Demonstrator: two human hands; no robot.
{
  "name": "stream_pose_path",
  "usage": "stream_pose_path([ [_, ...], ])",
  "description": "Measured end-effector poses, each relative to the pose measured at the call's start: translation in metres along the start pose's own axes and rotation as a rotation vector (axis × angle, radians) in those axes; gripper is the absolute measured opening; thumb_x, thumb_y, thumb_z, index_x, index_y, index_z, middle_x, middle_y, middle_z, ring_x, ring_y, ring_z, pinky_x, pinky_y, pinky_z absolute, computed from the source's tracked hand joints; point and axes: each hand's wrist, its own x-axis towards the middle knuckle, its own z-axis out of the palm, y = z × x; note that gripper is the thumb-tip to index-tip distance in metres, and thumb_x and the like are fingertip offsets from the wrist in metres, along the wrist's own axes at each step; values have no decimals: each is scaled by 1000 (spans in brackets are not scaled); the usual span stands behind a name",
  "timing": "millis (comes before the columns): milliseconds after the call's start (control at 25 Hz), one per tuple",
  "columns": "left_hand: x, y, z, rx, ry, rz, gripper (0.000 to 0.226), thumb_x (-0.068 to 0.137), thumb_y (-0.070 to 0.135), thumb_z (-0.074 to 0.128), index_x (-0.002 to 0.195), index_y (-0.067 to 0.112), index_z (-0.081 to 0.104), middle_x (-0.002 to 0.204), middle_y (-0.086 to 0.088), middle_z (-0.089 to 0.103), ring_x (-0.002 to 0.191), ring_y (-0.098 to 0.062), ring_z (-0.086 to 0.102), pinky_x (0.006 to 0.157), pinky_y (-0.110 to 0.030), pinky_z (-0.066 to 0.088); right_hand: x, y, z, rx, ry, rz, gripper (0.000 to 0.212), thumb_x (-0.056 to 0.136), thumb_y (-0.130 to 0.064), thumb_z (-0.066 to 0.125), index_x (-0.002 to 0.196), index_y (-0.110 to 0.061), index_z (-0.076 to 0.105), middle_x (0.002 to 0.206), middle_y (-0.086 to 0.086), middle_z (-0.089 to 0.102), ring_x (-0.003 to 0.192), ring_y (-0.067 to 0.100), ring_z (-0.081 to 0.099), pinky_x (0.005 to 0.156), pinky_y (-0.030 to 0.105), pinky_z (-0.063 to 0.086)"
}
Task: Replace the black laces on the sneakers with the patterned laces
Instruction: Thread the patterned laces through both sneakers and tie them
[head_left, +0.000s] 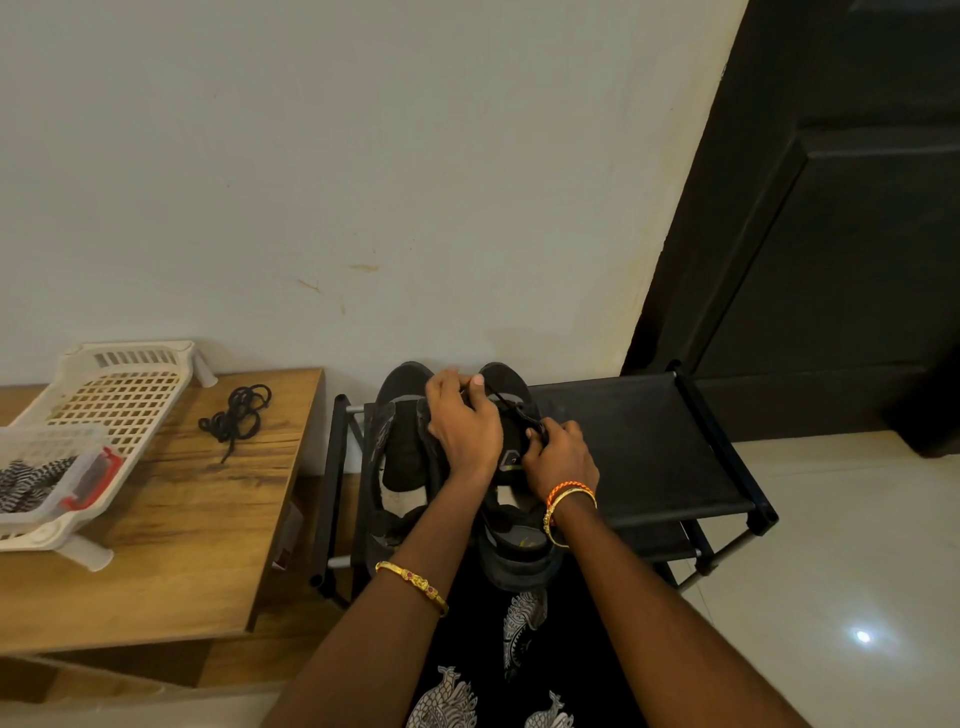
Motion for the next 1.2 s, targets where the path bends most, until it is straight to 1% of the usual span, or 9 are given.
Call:
stream_pose_path([
  [80,-2,3,2,-110,-138,-153,13,102,19,41,99,8,48,89,1,59,77,-5,55,77,-25,46,0,0,0,4,1,-4,25,97,-31,46,111,-16,59,112,6,51,94,22,57,72,33,48],
  [120,-1,1,4,-75,-192,-201,12,102,21,39,98,11,45,85,2,59,80,-11,58,80,-29,45,0,0,-1,4,0,-5,24,97,-31,46,111,-16,59,111,6,51,94,22,57,73,34,49],
  [200,1,-8,6,166,-306,-234,12,100,26,44,100,14,45,85,3,56,96,-22,57,96,-38,35,0,0,-1,-3,-2,-8,24,97,-30,46,111,-16,59,111,6,51,93,21,57,73,34,50],
  [320,-1,-18,7,435,-394,-164,18,94,31,54,107,19,58,100,0,65,107,-22,56,100,-38,28,0,0,0,-8,-4,-2,24,97,-30,45,113,-17,58,111,5,50,93,21,57,73,34,50],
  [440,-3,-15,9,533,-359,-82,23,95,32,54,112,24,67,112,1,68,111,-21,57,100,-37,31,0,0,-1,-9,-3,1,25,97,-31,45,113,-17,58,111,6,50,93,21,57,74,35,51],
  [520,-4,-13,10,535,-329,-80,21,95,30,55,109,23,70,110,0,69,108,-20,59,98,-36,32,0,0,0,-5,-7,-3,24,97,-32,44,111,-17,58,111,6,50,92,21,56,73,35,51],
  [800,-13,-19,11,402,-324,-35,12,94,15,50,97,11,62,107,-7,58,104,-23,53,89,-35,40,0,0,1,-9,-7,7,24,98,-32,43,108,-16,57,110,6,50,91,22,56,71,33,48],
  [1000,-19,-26,5,249,-296,-87,16,98,11,40,100,3,54,108,-10,49,102,-23,48,90,-33,39,1,0,1,-7,-3,8,26,98,-32,43,113,-16,57,113,6,51,94,22,57,74,36,51],
  [1200,-23,-22,-3,152,-156,-194,15,97,4,37,101,0,50,98,-7,42,83,-13,41,74,-22,30,1,0,1,-3,3,-1,26,97,-32,44,114,-16,57,112,7,51,95,22,57,72,34,49],
])
